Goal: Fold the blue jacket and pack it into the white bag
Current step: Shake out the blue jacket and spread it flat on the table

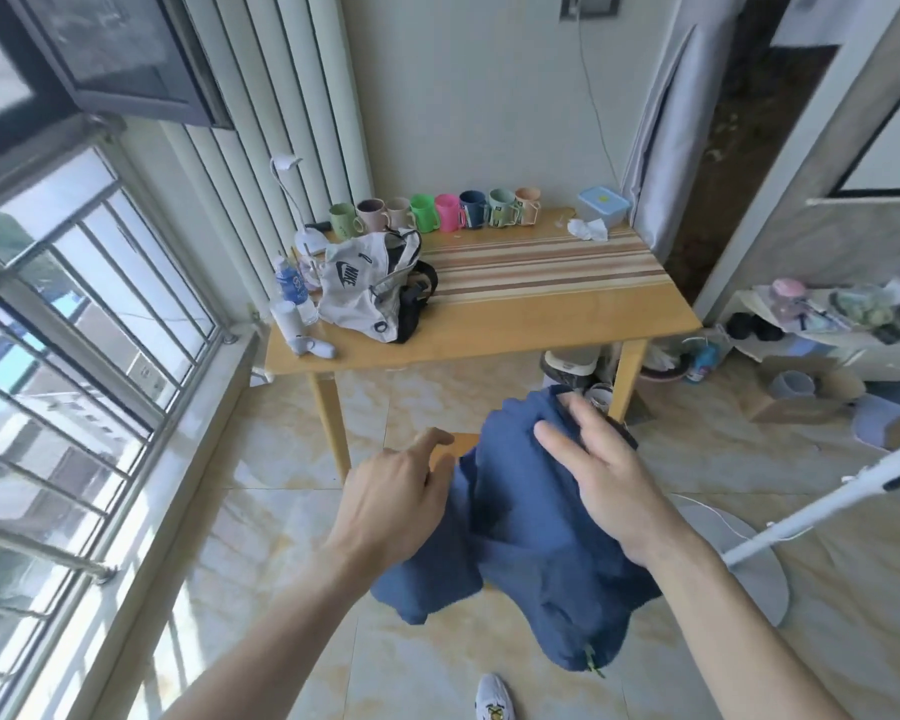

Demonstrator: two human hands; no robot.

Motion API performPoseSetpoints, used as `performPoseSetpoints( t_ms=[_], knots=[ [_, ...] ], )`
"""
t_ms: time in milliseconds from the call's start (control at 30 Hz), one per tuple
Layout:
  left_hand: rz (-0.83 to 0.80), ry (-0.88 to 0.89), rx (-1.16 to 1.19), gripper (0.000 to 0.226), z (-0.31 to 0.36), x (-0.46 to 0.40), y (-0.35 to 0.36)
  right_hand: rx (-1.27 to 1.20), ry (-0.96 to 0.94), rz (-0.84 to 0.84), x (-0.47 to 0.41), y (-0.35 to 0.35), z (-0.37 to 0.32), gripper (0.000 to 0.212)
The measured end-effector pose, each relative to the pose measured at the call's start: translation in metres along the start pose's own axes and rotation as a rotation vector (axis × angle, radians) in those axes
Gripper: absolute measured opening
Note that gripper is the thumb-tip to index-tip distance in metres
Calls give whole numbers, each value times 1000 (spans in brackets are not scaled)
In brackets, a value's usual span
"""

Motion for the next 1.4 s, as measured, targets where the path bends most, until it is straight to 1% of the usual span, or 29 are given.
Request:
performPoseSetpoints(
  t_ms=[67, 100, 167, 200, 233, 267, 300, 333, 400, 467, 500, 533, 567, 600, 633, 667, 733, 800, 867, 900, 933, 967, 1033, 1067, 1133, 1200, 1233, 1300, 1400],
  knots=[
    [7, 1, 177, 45, 20, 11, -21, 50, -86, -138, 27, 27, -26, 28],
    [-32, -34, 375, 55, 29, 18, -31, 90, -130, -184, 39, 36, -37, 28],
    [-190, -140, 923, 57, 49, 36, -45, 150, -212, -192, 61, 42, -57, 29],
    [-271, -159, 1148, 59, 59, 44, -52, 180, -245, -185, 70, 43, -66, 29],
    [-324, -144, 1281, 67, 68, 51, -60, 214, -270, -187, 80, 44, -74, 27],
    [-347, -131, 1362, 76, 76, 58, -69, 252, -293, -196, 89, 46, -80, 26],
    [-366, -107, 1399, 80, 83, 63, -77, 298, -311, -209, 99, 49, -84, 27],
    [-368, -86, 1384, 76, 92, 67, -87, 338, -330, -217, 109, 51, -88, 30],
    [-301, -61, 1247, 52, 109, 74, -108, 376, -339, -228, 130, 50, -94, 35],
    [-203, -5, 1202, 24, 129, 81, -130, 353, -322, -248, 152, 40, -100, 33],
    [-135, 55, 1176, 15, 141, 83, -143, 321, -330, -253, 163, 33, -106, 30],
    [-55, 104, 1136, 13, 153, 86, -156, 282, -355, -237, 173, 24, -112, 28],
    [30, 146, 1104, 14, 165, 90, -169, 243, -398, -181, 180, 11, -118, 26],
    [114, 180, 1079, 16, 178, 94, -182, 210, -457, -79, 184, -7, -122, 23],
    [182, 216, 1058, 17, 192, 99, -194, 188, -521, 53, 187, -26, -125, 19],
    [226, 260, 1044, 20, 208, 105, -205, 178, -580, 183, 188, -45, -126, 23],
    [256, 375, 1037, 25, 245, 121, -224, 223, -614, 360, 189, -72, -126, 56],
    [243, 476, 1038, 30, 283, 140, -239, 248, -522, 439, 182, -98, -118, 91],
    [216, 567, 1033, 37, 318, 158, -250, 237, -398, 409, 169, -128, -101, 113],
    [205, 607, 1035, 40, 333, 165, -254, 225, -356, 366, 167, -138, -99, 114],
    [195, 634, 1049, 41, 345, 171, -258, 195, -307, 322, 170, -139, -105, 107],
    [193, 651, 1065, 41, 357, 176, -262, 165, -255, 276, 176, -139, -111, 89],
    [211, 665, 1050, 42, 374, 184, -267, 140, -181, 171, 183, -142, -115, 38],
    [227, 663, 1019, 42, 382, 187, -269, 160, -183, 147, 188, -144, -123, 27],
    [290, 640, 936, 39, 388, 193, -276, 151, -216, 195, 193, -163, -134, 27],
    [390, 602, 818, 37, 384, 197, -284, 77, -285, 313, 201, -181, -155, 15],
    [436, 587, 737, 43, 379, 198, -288, 10, -318, 362, 205, -192, -165, 11],
    [501, 529, 515, 69, 364, 195, -293, -115, -410, 443, 218, -209, -191, 13],
    [533, 315, 15, 99, 332, 178, -290, -187, -523, 489, 236, -218, -230, 13]
  ],
)
Point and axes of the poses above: each hand's wrist, its own x-axis away from the middle knuckle, its own y-axis out of the palm, z = x × y, the point moved 7 cm from there along -x, towards the middle knuckle, and after that the axes turned 11 degrees about -x, right-handed, at the moved point
